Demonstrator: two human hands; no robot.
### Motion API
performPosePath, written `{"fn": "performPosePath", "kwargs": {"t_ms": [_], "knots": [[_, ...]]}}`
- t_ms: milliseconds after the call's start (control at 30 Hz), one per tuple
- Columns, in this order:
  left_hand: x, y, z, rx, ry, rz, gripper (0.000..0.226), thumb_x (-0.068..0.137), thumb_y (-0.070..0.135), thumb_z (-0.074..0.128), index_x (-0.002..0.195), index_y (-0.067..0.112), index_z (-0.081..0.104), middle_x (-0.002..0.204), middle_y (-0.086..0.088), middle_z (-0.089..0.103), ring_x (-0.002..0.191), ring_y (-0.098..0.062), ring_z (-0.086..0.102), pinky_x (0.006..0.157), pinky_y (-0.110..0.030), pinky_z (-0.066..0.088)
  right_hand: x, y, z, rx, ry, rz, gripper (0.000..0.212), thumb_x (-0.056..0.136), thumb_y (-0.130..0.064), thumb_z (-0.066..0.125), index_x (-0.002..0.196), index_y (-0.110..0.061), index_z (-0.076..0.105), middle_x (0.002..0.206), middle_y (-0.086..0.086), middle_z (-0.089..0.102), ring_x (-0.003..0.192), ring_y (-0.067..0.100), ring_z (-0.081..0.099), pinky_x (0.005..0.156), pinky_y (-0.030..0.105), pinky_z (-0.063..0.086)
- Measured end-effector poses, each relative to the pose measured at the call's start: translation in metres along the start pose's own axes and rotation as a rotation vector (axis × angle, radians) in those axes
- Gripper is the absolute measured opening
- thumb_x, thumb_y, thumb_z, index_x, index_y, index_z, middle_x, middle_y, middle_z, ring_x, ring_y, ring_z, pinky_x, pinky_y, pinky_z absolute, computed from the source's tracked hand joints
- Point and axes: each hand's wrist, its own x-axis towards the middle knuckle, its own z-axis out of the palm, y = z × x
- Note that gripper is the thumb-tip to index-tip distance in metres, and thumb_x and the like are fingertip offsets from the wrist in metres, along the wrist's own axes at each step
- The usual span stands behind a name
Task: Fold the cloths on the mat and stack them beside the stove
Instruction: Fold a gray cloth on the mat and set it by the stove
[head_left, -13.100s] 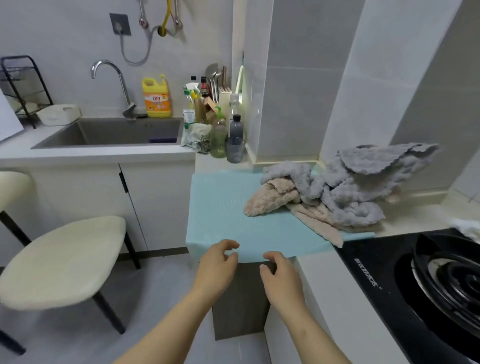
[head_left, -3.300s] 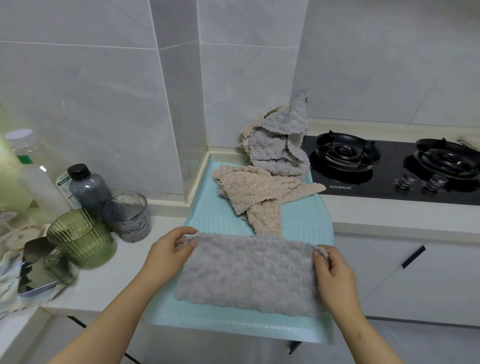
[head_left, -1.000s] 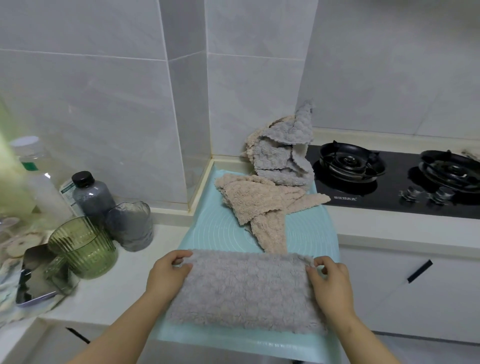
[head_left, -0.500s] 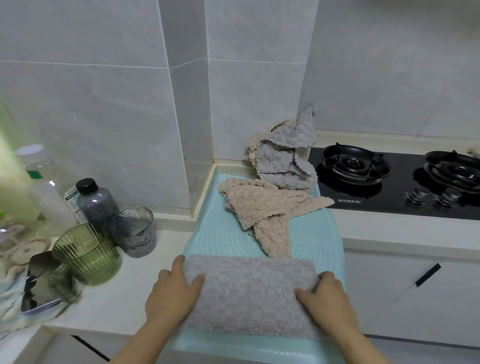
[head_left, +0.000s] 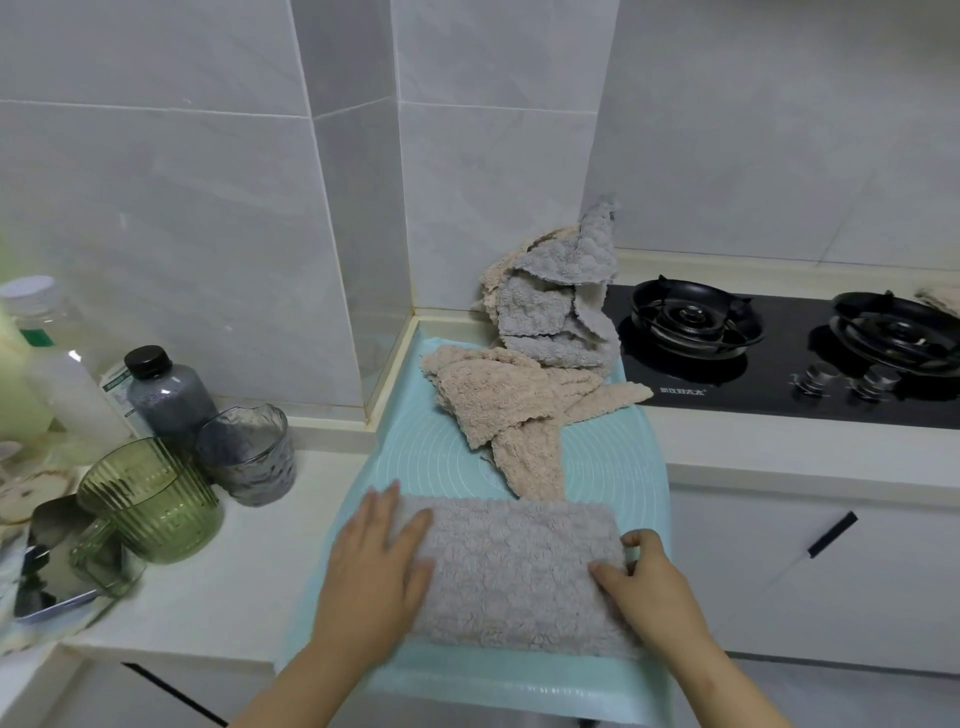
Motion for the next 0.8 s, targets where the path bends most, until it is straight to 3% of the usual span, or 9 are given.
{"fn": "performPosePath", "kwargs": {"t_ms": [133, 267, 300, 367, 433, 500, 567, 667, 800], "knots": [[-0.008, 0.023, 0.021, 0.171, -0.323, 0.107, 0.056, 0.09, 0.068, 0.015, 0.143, 0.048, 0.02, 0.136, 0.005, 0.054, 0.126, -0.025, 0.044, 0.109, -0.038, 0.003, -0.003, -0.002, -0.001, 0.053, -0.086, -0.001, 0.05, 0.086, -0.027, 0.061, 0.128, -0.025, 0.034, 0.102, -0.003, 0.054, 0.09, 0.018, 0.056, 0.073, 0.029, 0.044], [-0.006, 0.031, 0.02, 0.257, -0.442, 0.139, 0.058, 0.087, 0.073, 0.012, 0.127, 0.049, 0.046, 0.129, 0.005, 0.06, 0.118, -0.027, 0.057, 0.109, -0.042, 0.0, -0.001, -0.005, -0.006, 0.27, -0.141, 0.028, 0.057, 0.085, -0.01, 0.061, 0.133, -0.029, 0.036, 0.103, 0.007, 0.06, 0.089, 0.021, 0.062, 0.079, 0.036, 0.053], [-0.003, 0.032, 0.015, 0.252, -0.465, 0.142, 0.063, 0.085, 0.075, 0.007, 0.128, 0.05, 0.045, 0.136, 0.003, 0.053, 0.124, -0.029, 0.052, 0.111, -0.043, -0.008, -0.002, -0.008, -0.008, 0.306, -0.144, 0.028, 0.058, 0.085, -0.008, 0.061, 0.133, -0.03, 0.036, 0.1, 0.011, 0.06, 0.088, 0.024, 0.063, 0.079, 0.038, 0.054], [0.003, 0.033, 0.006, 0.188, -0.421, 0.137, 0.082, 0.069, 0.082, -0.01, 0.139, 0.055, 0.021, 0.156, 0.006, 0.009, 0.144, -0.03, 0.011, 0.108, -0.044, -0.022, -0.004, -0.018, -0.01, 0.368, -0.132, 0.021, 0.06, 0.085, -0.006, 0.061, 0.132, -0.033, 0.037, 0.098, 0.016, 0.059, 0.086, 0.028, 0.063, 0.078, 0.041, 0.055], [0.006, 0.038, -0.002, 0.127, -0.482, 0.124, 0.088, 0.063, 0.087, -0.006, 0.143, 0.052, 0.009, 0.157, 0.011, -0.009, 0.145, -0.024, -0.005, 0.113, -0.046, -0.005, -0.006, -0.032, -0.01, 0.436, -0.118, -0.002, 0.061, 0.084, -0.004, 0.062, 0.132, -0.034, 0.037, 0.096, 0.015, 0.058, 0.083, 0.029, 0.063, 0.075, 0.04, 0.054], [0.01, 0.046, -0.008, -0.04, -0.436, 0.069, 0.062, 0.083, 0.072, 0.027, 0.14, 0.046, 0.027, 0.153, 0.008, 0.017, 0.139, -0.021, 0.017, 0.11, -0.038, 0.017, -0.008, -0.047, -0.008, 0.532, -0.122, -0.042, 0.063, 0.084, -0.002, 0.062, 0.132, -0.034, 0.037, 0.088, 0.011, 0.059, 0.077, 0.026, 0.062, 0.073, 0.039, 0.052], [0.013, 0.053, -0.017, -0.612, -0.326, -0.203, 0.039, 0.092, 0.048, 0.046, 0.129, 0.035, 0.047, 0.135, 0.006, 0.046, 0.121, -0.015, 0.043, 0.1, -0.031, 0.036, -0.012, -0.064, -0.004, 0.625, -0.18, -0.088, 0.063, 0.085, -0.001, 0.06, 0.134, -0.034, 0.036, 0.085, 0.008, 0.061, 0.075, 0.022, 0.061, 0.072, 0.037, 0.05], [0.022, 0.053, -0.037, -1.43, -0.424, -0.717, 0.038, 0.095, 0.051, 0.037, 0.113, 0.023, 0.056, 0.107, -0.004, 0.064, 0.09, -0.02, 0.062, 0.075, -0.032, 0.048, -0.022, -0.086, 0.007, 0.741, -0.415, -0.126, 0.057, 0.09, -0.006, 0.055, 0.133, -0.035, 0.032, 0.091, 0.004, 0.065, 0.07, 0.017, 0.059, 0.063, 0.03, 0.049], [0.028, 0.028, -0.047, -1.673, -0.509, -0.926, 0.056, 0.086, 0.067, 0.036, 0.11, 0.02, 0.056, 0.106, -0.014, 0.068, 0.096, -0.03, 0.065, 0.078, -0.04, 0.053, -0.026, -0.093, 0.021, 0.722, -0.517, -0.127, 0.037, 0.095, -0.01, 0.047, 0.128, -0.026, 0.042, 0.097, 0.006, 0.069, 0.074, 0.021, 0.064, 0.06, 0.026, 0.053]]}}
